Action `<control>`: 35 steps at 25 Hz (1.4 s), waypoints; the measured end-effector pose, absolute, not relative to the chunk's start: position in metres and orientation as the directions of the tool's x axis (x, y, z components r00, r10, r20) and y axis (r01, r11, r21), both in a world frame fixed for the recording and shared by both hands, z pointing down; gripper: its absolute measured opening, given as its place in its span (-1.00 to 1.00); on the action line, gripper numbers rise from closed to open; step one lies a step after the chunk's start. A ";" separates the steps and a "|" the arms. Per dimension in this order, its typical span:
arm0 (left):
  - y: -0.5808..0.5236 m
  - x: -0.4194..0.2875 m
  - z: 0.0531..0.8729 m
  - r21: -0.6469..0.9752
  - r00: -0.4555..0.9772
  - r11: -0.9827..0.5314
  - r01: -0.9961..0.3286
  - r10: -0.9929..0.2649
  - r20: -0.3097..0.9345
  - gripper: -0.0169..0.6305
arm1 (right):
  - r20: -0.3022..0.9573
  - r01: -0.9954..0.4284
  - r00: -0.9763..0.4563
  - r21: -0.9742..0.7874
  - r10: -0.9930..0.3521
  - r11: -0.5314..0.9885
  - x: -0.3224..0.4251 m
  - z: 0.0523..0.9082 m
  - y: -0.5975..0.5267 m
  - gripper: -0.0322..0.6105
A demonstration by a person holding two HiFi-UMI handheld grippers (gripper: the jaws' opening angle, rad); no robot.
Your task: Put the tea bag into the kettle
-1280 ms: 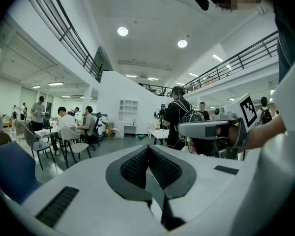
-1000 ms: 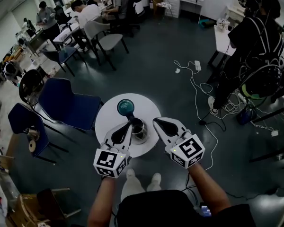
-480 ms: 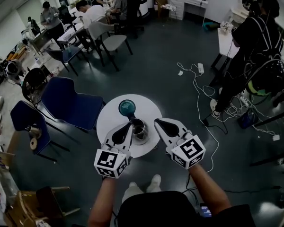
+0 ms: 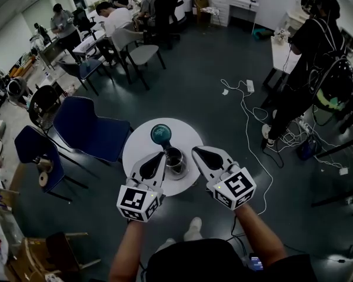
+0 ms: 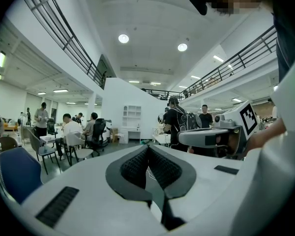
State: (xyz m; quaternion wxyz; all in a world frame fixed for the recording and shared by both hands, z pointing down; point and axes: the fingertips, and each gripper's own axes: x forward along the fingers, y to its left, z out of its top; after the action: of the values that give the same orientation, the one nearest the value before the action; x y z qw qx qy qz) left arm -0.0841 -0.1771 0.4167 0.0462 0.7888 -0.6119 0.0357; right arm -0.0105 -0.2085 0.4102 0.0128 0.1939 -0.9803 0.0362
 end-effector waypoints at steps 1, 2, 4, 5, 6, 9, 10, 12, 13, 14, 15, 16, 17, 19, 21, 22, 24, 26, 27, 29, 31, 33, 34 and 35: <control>-0.174 -0.085 0.416 0.023 0.246 -0.245 -0.969 -0.963 0.110 -0.90 | 0.038 -0.382 -0.924 -0.065 -0.381 0.922 -0.011 0.410 -0.206 -0.84; -0.171 -0.086 0.415 0.012 0.239 -0.240 -0.971 -0.965 0.107 -0.90 | 0.038 -0.384 -0.923 -0.065 -0.382 0.921 -0.012 0.410 -0.202 -0.84; -0.164 -0.089 0.413 -0.019 0.223 -0.226 -0.974 -0.969 0.102 -0.90 | 0.036 -0.385 -0.923 -0.063 -0.383 0.921 -0.014 0.410 -0.195 -0.84; -0.160 -0.091 0.412 -0.032 0.218 -0.222 -0.974 -0.971 0.101 -0.90 | 0.035 -0.386 -0.923 -0.061 -0.384 0.921 -0.015 0.409 -0.191 -0.84; -0.156 -0.092 0.411 -0.044 0.214 -0.219 -0.975 -0.972 0.100 -0.90 | 0.034 -0.387 -0.922 -0.059 -0.386 0.920 -0.016 0.407 -0.187 -0.84; -0.142 -0.095 0.407 -0.066 0.209 -0.216 -0.974 -0.973 0.100 -0.90 | 0.027 -0.394 -0.919 -0.061 -0.393 0.917 -0.018 0.402 -0.174 -0.84; -0.138 -0.096 0.405 -0.068 0.209 -0.217 -0.974 -0.973 0.099 -0.90 | 0.024 -0.396 -0.918 -0.061 -0.396 0.916 -0.019 0.399 -0.170 -0.84; -0.128 -0.099 0.402 -0.069 0.211 -0.218 -0.974 -0.973 0.095 -0.90 | 0.019 -0.399 -0.917 -0.063 -0.398 0.915 -0.022 0.396 -0.161 -0.84; -0.123 -0.101 0.401 -0.069 0.211 -0.217 -0.974 -0.973 0.092 -0.90 | 0.018 -0.399 -0.917 -0.062 -0.398 0.915 -0.023 0.396 -0.156 -0.84; -0.117 -0.103 0.400 -0.068 0.211 -0.217 -0.974 -0.974 0.088 -0.90 | 0.017 -0.399 -0.917 -0.060 -0.398 0.915 -0.025 0.395 -0.150 -0.84; -0.112 -0.104 0.399 -0.068 0.211 -0.217 -0.974 -0.974 0.086 -0.90 | 0.017 -0.399 -0.917 -0.058 -0.399 0.915 -0.026 0.395 -0.145 -0.84; -0.107 -0.105 0.398 -0.068 0.211 -0.217 -0.974 -0.974 0.083 -0.90 | 0.016 -0.399 -0.917 -0.057 -0.399 0.915 -0.028 0.394 -0.139 -0.84; -0.101 -0.105 0.396 -0.068 0.212 -0.218 -0.974 -0.974 0.081 -0.90 | 0.014 -0.400 -0.916 -0.055 -0.400 0.915 -0.028 0.392 -0.133 -0.84; -0.089 -0.106 0.392 -0.075 0.215 -0.221 -0.972 -0.973 0.077 -0.90 | 0.010 -0.402 -0.916 -0.051 -0.402 0.914 -0.030 0.388 -0.120 -0.84; -0.076 -0.107 0.387 -0.086 0.219 -0.226 -0.970 -0.973 0.075 -0.90 | 0.007 -0.403 -0.915 -0.047 -0.403 0.914 -0.032 0.384 -0.106 -0.84; -0.069 -0.108 0.386 -0.087 0.223 -0.229 -0.970 -0.972 0.073 -0.90 | 0.006 -0.404 -0.915 -0.045 -0.404 0.914 -0.032 0.383 -0.100 -0.84; -0.058 -0.109 0.384 -0.075 0.231 -0.236 -0.969 -0.970 0.069 -0.90 | 0.001 -0.407 -0.913 -0.043 -0.407 0.913 -0.033 0.381 -0.087 -0.84; -0.047 -0.109 0.382 -0.069 0.238 -0.242 -0.968 -0.969 0.063 -0.90 | -0.003 -0.410 -0.912 -0.039 -0.410 0.911 -0.034 0.379 -0.076 -0.84; -0.043 -0.108 0.381 -0.071 0.242 -0.246 -0.967 -0.968 0.061 -0.90 | -0.005 -0.413 -0.911 -0.038 -0.413 0.910 -0.034 0.378 -0.071 -0.84; -0.034 -0.105 0.378 -0.076 0.252 -0.256 -0.964 -0.966 0.060 -0.90 | -0.009 -0.419 -0.908 -0.037 -0.420 0.907 -0.032 0.374 -0.062 -0.84; -0.025 -0.102 0.377 -0.075 0.259 -0.263 -0.962 -0.964 0.057 -0.90 | -0.013 -0.423 -0.906 -0.036 -0.423 0.906 -0.031 0.372 -0.053 -0.84; -0.015 -0.101 0.377 -0.070 0.267 -0.270 -0.960 -0.962 0.054 -0.90 | -0.014 -0.427 -0.904 -0.034 -0.428 0.904 -0.029 0.372 -0.041 -0.84; -0.009 -0.101 0.378 -0.068 0.271 -0.275 -0.959 -0.961 0.052 -0.90 | -0.014 -0.431 -0.902 -0.032 -0.432 0.902 -0.028 0.373 -0.035 -0.84; -0.003 -0.100 0.378 -0.070 0.276 -0.279 -0.958 -0.960 0.051 -0.90 | -0.014 -0.435 -0.900 -0.031 -0.436 0.900 -0.028 0.373 -0.028 -0.84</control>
State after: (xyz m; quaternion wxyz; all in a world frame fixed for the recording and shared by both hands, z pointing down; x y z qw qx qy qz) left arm -0.1001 -0.0031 0.3781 -0.0126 0.7986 -0.6003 0.0413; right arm -0.0281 -0.0285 0.3729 -0.0102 0.2235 -0.9746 0.0135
